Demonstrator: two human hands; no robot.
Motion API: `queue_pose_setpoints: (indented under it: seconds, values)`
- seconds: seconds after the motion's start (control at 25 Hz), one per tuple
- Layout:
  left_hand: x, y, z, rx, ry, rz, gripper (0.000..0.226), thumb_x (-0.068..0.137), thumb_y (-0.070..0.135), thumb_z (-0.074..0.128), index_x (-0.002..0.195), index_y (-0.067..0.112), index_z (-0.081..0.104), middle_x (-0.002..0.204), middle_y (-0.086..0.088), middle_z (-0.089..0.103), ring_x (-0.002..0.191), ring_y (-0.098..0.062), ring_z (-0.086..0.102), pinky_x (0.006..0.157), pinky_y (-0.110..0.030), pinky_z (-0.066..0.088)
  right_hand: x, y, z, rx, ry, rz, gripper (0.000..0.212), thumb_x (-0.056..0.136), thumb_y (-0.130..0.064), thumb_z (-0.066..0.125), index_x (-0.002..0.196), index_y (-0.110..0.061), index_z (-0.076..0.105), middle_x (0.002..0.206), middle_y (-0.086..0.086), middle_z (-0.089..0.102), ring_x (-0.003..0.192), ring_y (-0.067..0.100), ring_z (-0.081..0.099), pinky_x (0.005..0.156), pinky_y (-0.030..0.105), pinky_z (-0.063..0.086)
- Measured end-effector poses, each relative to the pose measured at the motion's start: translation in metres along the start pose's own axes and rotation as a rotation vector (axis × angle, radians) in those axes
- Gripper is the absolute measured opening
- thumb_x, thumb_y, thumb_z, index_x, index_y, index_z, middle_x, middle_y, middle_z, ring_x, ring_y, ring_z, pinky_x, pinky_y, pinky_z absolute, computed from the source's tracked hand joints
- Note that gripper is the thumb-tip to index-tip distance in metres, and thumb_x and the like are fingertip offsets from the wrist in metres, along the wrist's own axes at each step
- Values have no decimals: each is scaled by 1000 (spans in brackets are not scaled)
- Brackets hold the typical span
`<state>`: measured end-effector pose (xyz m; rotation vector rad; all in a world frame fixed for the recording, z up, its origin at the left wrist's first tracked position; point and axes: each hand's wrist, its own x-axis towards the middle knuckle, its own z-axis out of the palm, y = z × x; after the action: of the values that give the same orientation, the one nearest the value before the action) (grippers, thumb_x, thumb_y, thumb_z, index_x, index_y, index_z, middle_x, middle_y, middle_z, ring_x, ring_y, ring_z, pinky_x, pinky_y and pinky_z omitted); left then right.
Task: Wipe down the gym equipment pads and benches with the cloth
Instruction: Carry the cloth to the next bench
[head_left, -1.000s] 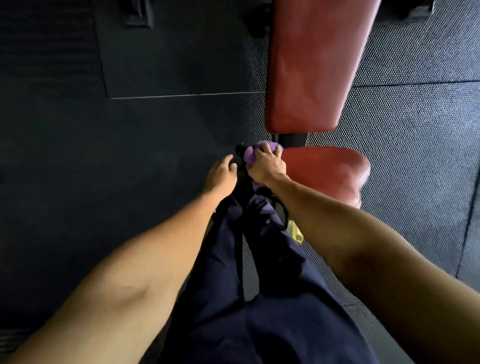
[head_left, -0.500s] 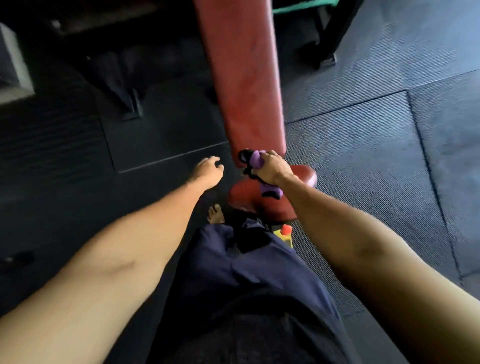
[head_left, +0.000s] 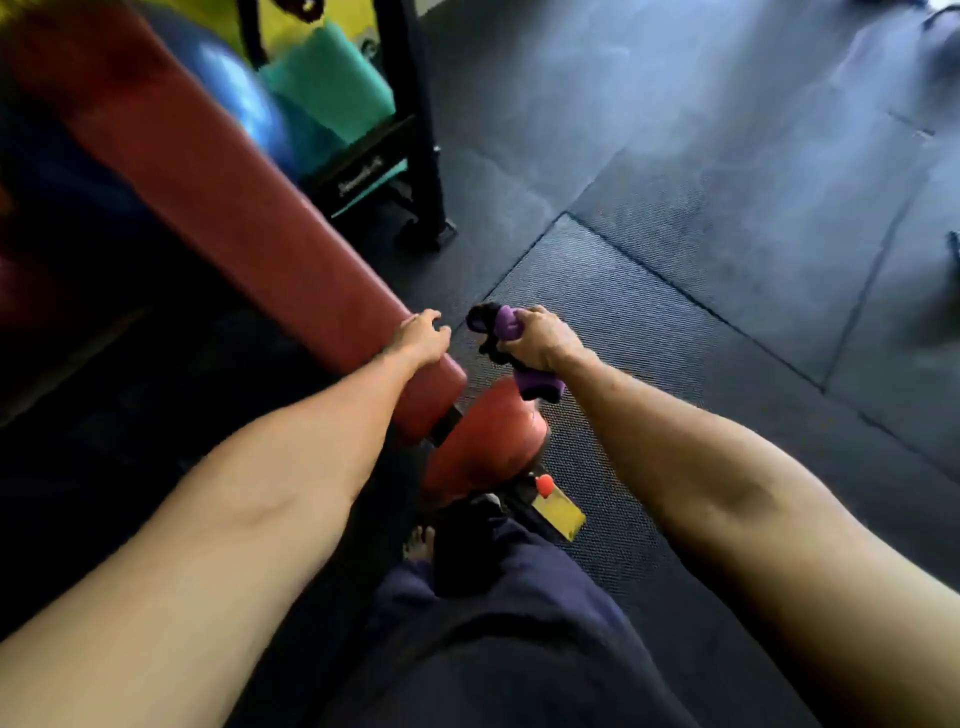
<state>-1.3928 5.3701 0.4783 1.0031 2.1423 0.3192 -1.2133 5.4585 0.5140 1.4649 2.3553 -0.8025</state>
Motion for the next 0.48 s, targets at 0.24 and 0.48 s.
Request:
queue_pose_setpoints:
  seconds: [0.24, 0.48]
  values:
    - [-20, 101, 20, 191, -127, 290, 53, 102, 39, 50, 150, 18, 45, 153, -13, 48, 138, -32, 47, 112, -37, 38, -87, 71, -39, 151, 178, 234, 56, 87, -46, 72, 136, -22, 58, 126, 6, 53, 121, 29, 54, 99, 40, 45]
    - [-93, 221, 96, 327, -236, 611, 54, 104, 39, 45, 152, 15, 40, 154, -13, 46, 141, -30, 42, 116, -39, 35, -202, 176, -54, 268, 325, 509, 58, 82, -46, 75, 134, -25, 59, 132, 3, 52, 121, 28, 57, 100, 39, 47]
